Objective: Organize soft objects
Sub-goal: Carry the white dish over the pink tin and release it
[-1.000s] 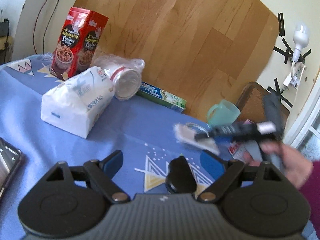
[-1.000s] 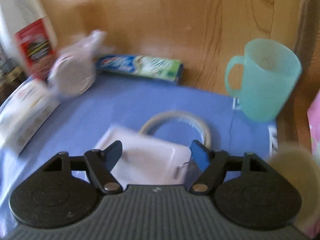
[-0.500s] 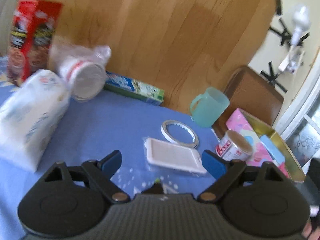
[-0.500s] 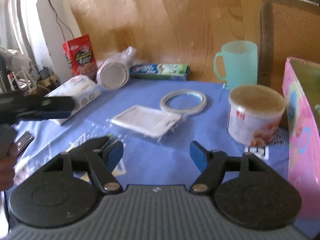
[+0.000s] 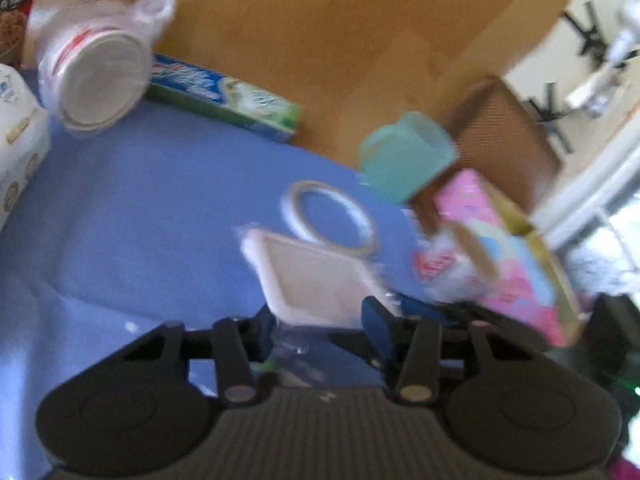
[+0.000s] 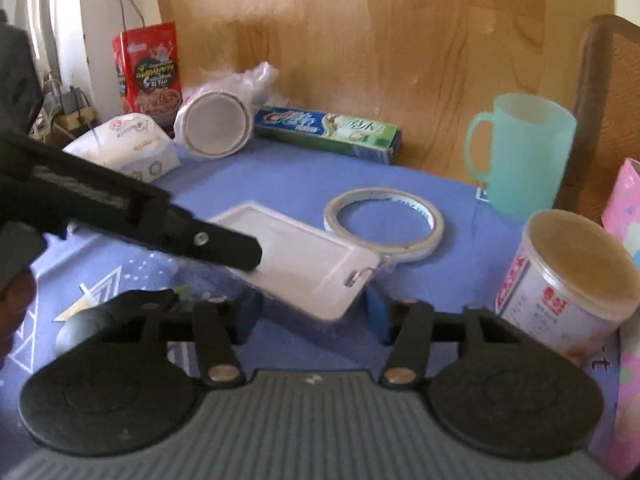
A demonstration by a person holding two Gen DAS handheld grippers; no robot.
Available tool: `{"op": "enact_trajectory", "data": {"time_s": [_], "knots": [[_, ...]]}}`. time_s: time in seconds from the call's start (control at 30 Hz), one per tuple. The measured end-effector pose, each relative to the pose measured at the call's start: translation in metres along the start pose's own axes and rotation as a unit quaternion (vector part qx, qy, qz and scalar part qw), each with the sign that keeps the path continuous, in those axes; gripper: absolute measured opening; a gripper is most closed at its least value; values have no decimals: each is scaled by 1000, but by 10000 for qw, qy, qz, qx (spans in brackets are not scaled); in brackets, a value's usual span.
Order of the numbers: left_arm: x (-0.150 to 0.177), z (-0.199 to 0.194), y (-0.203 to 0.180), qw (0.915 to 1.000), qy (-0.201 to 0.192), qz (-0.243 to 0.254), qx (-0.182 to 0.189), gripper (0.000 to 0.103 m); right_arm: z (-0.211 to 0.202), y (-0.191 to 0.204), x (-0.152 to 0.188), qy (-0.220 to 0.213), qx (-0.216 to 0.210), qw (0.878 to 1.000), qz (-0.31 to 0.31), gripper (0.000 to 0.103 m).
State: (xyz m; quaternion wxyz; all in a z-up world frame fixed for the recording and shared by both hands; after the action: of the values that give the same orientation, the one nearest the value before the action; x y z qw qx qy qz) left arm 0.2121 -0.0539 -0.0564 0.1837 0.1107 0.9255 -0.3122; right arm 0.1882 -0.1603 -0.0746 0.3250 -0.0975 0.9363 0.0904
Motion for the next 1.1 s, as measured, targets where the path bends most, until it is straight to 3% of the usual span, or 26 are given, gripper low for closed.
{"op": "enact_trajectory", "data": {"time_s": [0.07, 0.3, 0.43, 0.6, 0.63, 0.67, 0.7, 0.73, 0.8, 0.93, 1.1], "knots": [[6, -13, -19, 9994, -155, 271, -129, 43, -21, -1, 3, -210, -127, 9996, 148, 51], [24, -42, -112, 9928, -504, 1074, 136, 43, -116, -19, 25, -1173, 320, 9923, 248, 50], [25, -19, -187, 9842, -383, 1689, 375, 43, -163, -62, 50, -1552, 817, 9834, 456, 50], [22, 41, -271, 9753, -108, 2107, 650, 44, -204, -138, 85, -1665, 1433, 9710, 948, 50], [20, 54, -284, 9746, -143, 2141, 639, 52, -210, -151, 90, -1672, 1557, 9683, 1005, 50], [17, 66, -295, 9739, -187, 2183, 595, 72, -213, -166, 94, -1685, 1734, 9649, 1029, 51], [14, 79, -304, 9740, -234, 2209, 436, 79, -214, -181, 96, -1691, 2014, 9593, 1032, 53], [13, 89, -310, 9745, -286, 2217, 213, 80, -214, -202, 99, -1640, 2501, 9483, 1065, 63], [15, 98, -312, 9742, -247, 2242, 29, 79, -216, -238, 111, -1468, 3151, 9282, 1329, 65], [26, 77, -288, 9751, -282, 2201, -26, 79, -232, -252, 132, -1788, 2690, 9299, 1761, 65], [40, 38, -240, 9772, -516, 2044, -260, 80, -232, -225, 124, -2037, 2196, 9395, 1664, 64]]}}
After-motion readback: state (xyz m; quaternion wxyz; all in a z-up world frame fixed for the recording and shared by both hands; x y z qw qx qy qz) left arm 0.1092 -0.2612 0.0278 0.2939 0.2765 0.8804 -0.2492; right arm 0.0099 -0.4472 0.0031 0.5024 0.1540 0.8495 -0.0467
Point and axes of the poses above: each gripper's, at about its wrist camera, not at the fingertips, and z roughly the way its jaws point, y to its left, x to its underside, the point moved 8 cm from there along z, roughly the way its jaws point, and after that the axes turned 15 degrees about y, right-handed, at the moved point
